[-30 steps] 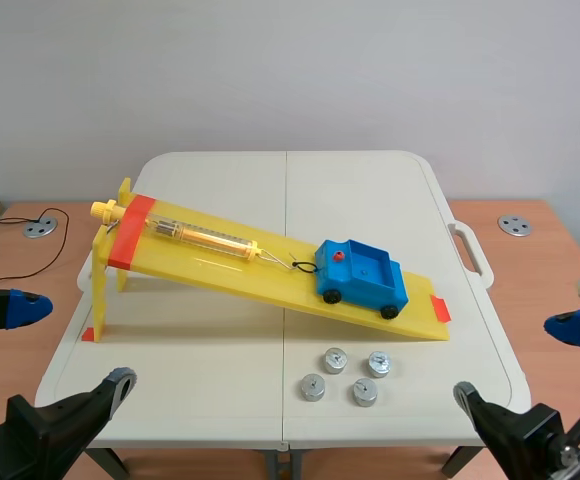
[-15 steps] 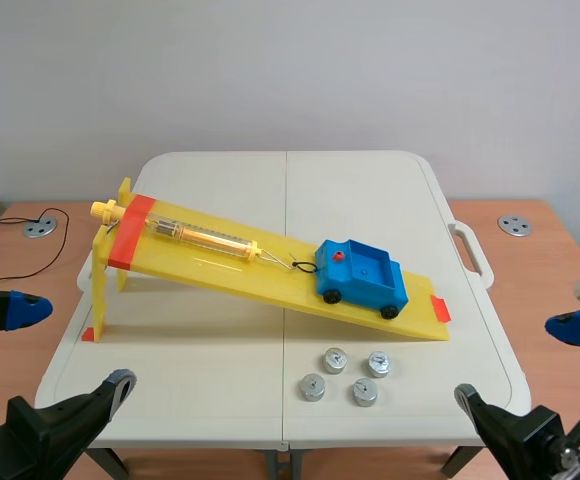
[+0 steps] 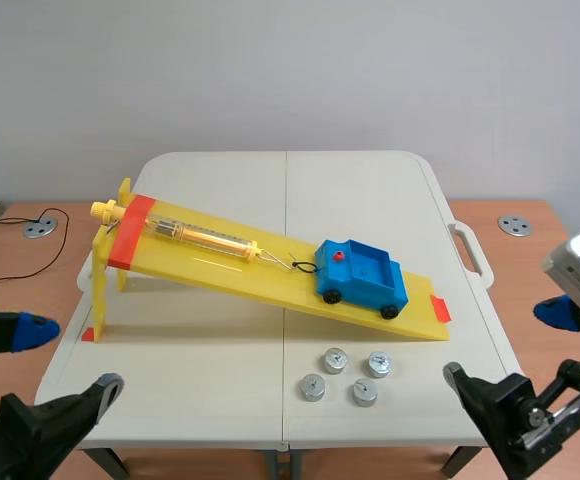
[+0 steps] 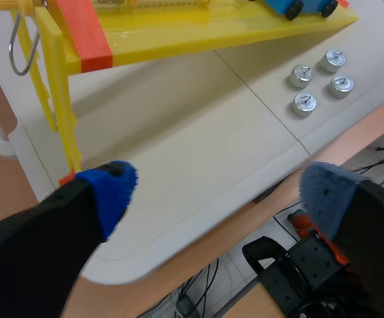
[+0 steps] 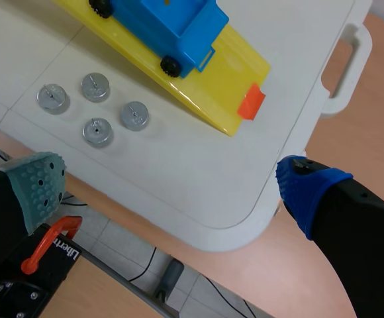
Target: Place the four metal weights on the blue cart on the ramp.
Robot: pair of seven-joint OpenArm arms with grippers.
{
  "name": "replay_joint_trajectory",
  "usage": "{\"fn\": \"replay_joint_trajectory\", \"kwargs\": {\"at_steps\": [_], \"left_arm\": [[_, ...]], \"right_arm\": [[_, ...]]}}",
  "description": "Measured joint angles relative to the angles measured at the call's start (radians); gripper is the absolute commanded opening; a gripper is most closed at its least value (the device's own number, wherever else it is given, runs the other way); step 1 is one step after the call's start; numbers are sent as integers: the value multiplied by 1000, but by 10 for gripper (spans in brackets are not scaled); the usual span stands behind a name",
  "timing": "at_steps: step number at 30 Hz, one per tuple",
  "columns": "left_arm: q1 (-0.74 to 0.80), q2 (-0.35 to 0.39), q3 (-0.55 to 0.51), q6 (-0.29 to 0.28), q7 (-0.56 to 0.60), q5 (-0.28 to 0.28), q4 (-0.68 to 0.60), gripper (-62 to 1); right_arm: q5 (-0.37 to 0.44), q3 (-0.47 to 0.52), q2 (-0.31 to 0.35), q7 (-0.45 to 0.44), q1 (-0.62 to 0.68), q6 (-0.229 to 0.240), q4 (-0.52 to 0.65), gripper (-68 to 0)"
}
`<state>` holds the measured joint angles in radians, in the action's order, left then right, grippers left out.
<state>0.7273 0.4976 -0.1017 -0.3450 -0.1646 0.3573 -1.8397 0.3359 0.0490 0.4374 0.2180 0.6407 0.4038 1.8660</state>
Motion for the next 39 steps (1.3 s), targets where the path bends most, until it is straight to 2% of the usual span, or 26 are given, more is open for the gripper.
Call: {"fn": "replay_joint_trajectory", "kwargs": {"at_steps": [6, 11, 14, 16, 22, 27, 30, 34, 39], "left_arm": [[-30, -73, 0, 0, -55, 0, 0, -424], [-41, -122, 0, 0, -103, 0, 0, -574], [-46, -145, 0, 0, -121, 0, 0, -580], [-46, -154, 0, 0, -129, 0, 0, -580], [-72, -182, 0, 0, -164, 0, 3, -580], [-93, -182, 0, 0, -165, 0, 23, -580], [-97, -182, 0, 0, -165, 0, 39, -580], [-96, -182, 0, 0, -167, 0, 51, -580], [-96, -182, 0, 0, -168, 0, 51, -580]], "right_arm": [[-37, -90, -29, 27, -51, 0, -2, -36], [-70, -163, -61, 27, -100, 0, -45, -174], [-94, -203, -79, 27, -132, 0, -90, -258], [-105, -227, -89, 27, -153, 0, -119, -282], [-118, -304, -139, 33, -230, 0, -208, -283], [-189, -350, -200, 39, -296, 0, -275, -283], [-211, -371, -230, 40, -328, 0, -313, -319], [-243, -393, -261, 42, -360, -2, -353, -320], [-293, -426, -280, 41, -387, -47, -400, -329]]}}
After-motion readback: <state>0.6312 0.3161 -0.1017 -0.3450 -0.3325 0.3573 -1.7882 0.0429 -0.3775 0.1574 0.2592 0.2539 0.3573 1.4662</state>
